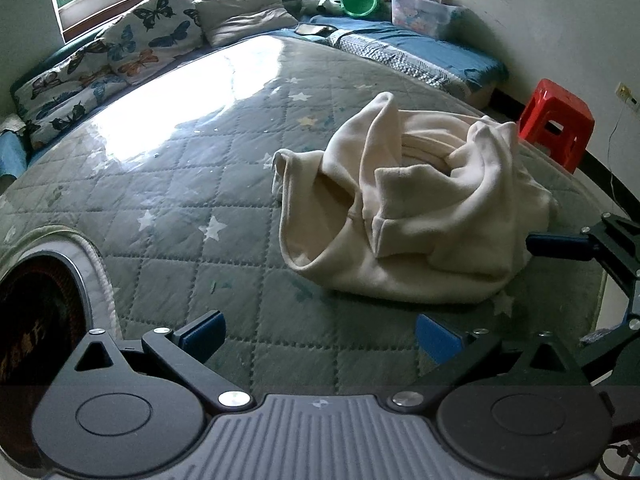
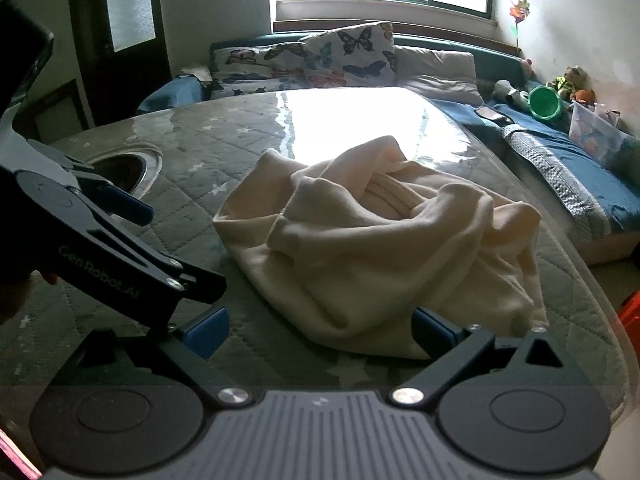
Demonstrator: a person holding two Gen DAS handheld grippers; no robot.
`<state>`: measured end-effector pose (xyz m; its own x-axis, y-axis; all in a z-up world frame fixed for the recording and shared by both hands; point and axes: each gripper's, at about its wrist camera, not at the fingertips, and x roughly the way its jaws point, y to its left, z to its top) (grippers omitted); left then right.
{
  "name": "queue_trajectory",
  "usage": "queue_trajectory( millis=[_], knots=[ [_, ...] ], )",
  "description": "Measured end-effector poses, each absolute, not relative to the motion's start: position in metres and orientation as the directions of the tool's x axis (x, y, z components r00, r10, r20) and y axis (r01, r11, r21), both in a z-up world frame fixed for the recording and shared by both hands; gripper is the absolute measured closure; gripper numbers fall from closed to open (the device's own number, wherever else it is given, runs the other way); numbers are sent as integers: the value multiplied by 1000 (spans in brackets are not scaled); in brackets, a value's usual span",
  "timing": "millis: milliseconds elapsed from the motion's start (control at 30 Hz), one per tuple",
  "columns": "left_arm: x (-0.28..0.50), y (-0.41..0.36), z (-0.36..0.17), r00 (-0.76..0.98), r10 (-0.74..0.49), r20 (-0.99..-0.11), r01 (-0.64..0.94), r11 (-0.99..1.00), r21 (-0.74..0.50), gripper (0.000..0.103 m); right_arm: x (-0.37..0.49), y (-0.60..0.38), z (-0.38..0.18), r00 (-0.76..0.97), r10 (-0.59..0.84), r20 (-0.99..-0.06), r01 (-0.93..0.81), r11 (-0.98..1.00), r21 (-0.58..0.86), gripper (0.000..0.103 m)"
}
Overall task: Fold clothes
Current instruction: 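Approach the cream sweatshirt with both tools, open grippers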
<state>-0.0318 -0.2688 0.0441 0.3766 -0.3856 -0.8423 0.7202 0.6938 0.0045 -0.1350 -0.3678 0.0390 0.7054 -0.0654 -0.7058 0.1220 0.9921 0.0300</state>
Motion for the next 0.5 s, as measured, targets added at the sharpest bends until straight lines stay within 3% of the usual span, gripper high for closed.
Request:
queue_trajectory(
  millis=[500],
  knots=[
    [-21, -264, 47, 405, -389, -827, 707, 707, 14, 0, -134, -382, 51, 730, -98, -676, 158, 987, 27, 12]
  ],
)
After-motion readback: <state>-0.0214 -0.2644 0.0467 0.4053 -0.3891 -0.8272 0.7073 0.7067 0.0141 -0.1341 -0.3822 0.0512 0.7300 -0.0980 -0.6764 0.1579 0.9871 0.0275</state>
